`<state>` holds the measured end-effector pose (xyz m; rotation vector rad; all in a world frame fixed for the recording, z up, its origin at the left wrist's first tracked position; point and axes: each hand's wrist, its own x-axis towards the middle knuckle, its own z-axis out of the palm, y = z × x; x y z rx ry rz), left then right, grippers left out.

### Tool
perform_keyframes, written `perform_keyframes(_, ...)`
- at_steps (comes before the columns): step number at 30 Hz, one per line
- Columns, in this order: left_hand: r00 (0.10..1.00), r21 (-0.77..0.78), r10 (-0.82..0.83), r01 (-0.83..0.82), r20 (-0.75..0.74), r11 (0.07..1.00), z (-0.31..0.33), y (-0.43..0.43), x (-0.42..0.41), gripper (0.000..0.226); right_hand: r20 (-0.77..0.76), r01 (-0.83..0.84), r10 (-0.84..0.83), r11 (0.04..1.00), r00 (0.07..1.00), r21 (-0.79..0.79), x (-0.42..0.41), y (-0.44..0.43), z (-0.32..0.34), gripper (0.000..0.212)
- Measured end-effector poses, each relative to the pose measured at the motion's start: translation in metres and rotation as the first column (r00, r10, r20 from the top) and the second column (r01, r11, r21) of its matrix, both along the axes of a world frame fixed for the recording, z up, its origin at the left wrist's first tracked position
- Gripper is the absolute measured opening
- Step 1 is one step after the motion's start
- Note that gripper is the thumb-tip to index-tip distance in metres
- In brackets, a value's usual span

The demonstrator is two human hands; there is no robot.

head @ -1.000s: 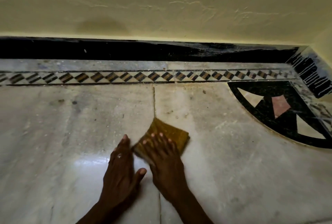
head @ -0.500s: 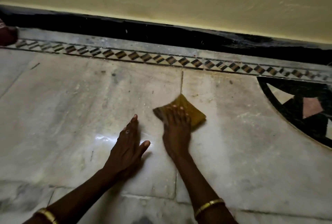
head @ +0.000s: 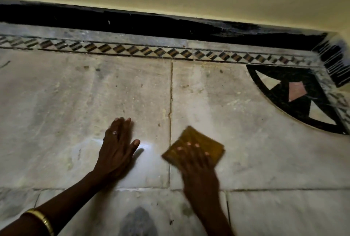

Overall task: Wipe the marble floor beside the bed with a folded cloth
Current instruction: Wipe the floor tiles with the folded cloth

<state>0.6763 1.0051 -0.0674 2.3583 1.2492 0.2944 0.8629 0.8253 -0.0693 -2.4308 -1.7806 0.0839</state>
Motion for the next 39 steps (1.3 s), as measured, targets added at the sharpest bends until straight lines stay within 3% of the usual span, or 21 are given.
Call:
perform_keyframes(5,0.991,0.069,-0.018,0.028,-0.133,0.997,-0.008,-0.004,0.001,0.077,0.026,0.329,-0.329,0.944,0.944,0.015,0.092,-0.020,-0.005,0.056)
perform_keyframes(8,0.990,0.077,-0.020,0.031,-0.138,0.997,-0.007,-0.002,0.001,0.076,-0.037,0.513,-0.512,0.854,0.858,0.083,0.121,0.019,-0.010,0.051)
perform_keyframes(10,0.987,0.065,-0.043,0.054,-0.157,0.996,-0.007,-0.002,0.000,0.077,-0.063,0.552,-0.548,0.828,0.834,0.104,0.121,0.052,-0.011,0.051)
perform_keyframes(17,0.995,0.075,-0.042,0.049,-0.086,0.996,-0.003,0.002,-0.001,0.081,-0.022,0.205,-0.204,0.961,0.979,0.183,0.020,0.136,-0.009,0.057)
perform_keyframes(20,0.999,-0.069,0.031,-0.031,-0.011,0.997,0.005,0.003,0.000,0.102,-0.038,0.040,-0.035,0.986,0.999,0.159,-0.039,0.139,-0.012,0.062)
perform_keyframes(22,0.996,-0.131,0.084,-0.080,0.025,0.988,0.014,0.000,0.001,0.102,-0.049,-0.005,0.013,0.989,0.999,0.150,-0.067,0.134,-0.012,0.058)
perform_keyframes(24,0.984,-0.179,0.167,-0.154,0.063,0.972,0.021,-0.010,0.000,0.092,-0.088,-0.008,0.022,0.988,0.996,0.156,-0.085,0.131,-0.012,0.052)
perform_keyframes(26,0.940,-0.331,0.309,-0.247,0.148,0.911,0.030,-0.020,0.000,0.075,-0.103,-0.019,0.036,0.987,0.994,0.157,-0.094,0.128,-0.011,0.051)
perform_keyframes(28,0.816,-0.558,0.493,-0.267,0.304,0.786,0.045,-0.027,0.002,0.032,-0.151,-0.050,0.073,0.987,0.986,0.153,-0.102,0.124,-0.010,0.053)
perform_keyframes(29,0.749,-0.639,0.560,-0.244,0.353,0.730,0.054,-0.030,0.003,0.021,-0.212,-0.057,0.092,0.985,0.973,0.162,-0.108,0.121,-0.007,0.056)
perform_keyframes(33,0.572,-0.824,0.724,-0.142,0.385,0.549,0.073,-0.039,-0.007,0.047,-0.515,-0.019,0.132,0.975,0.847,0.220,-0.139,0.110,0.011,0.056)
perform_keyframes(35,0.475,-0.877,0.820,-0.178,0.320,0.446,0.081,-0.039,-0.013,0.045,-0.593,0.002,0.151,0.968,0.791,0.249,-0.144,0.107,0.018,0.054)
perform_keyframes(37,0.395,-0.893,0.877,-0.234,0.274,0.384,0.089,-0.036,-0.021,0.036,-0.775,0.076,0.143,0.968,0.616,0.239,-0.147,0.105,0.030,0.045)
perform_keyframes(39,0.387,-0.891,0.895,-0.292,0.221,0.346,0.096,-0.033,-0.025,0.029,-0.898,0.143,0.109,0.972,0.426,0.186,-0.145,0.103,0.041,0.040)
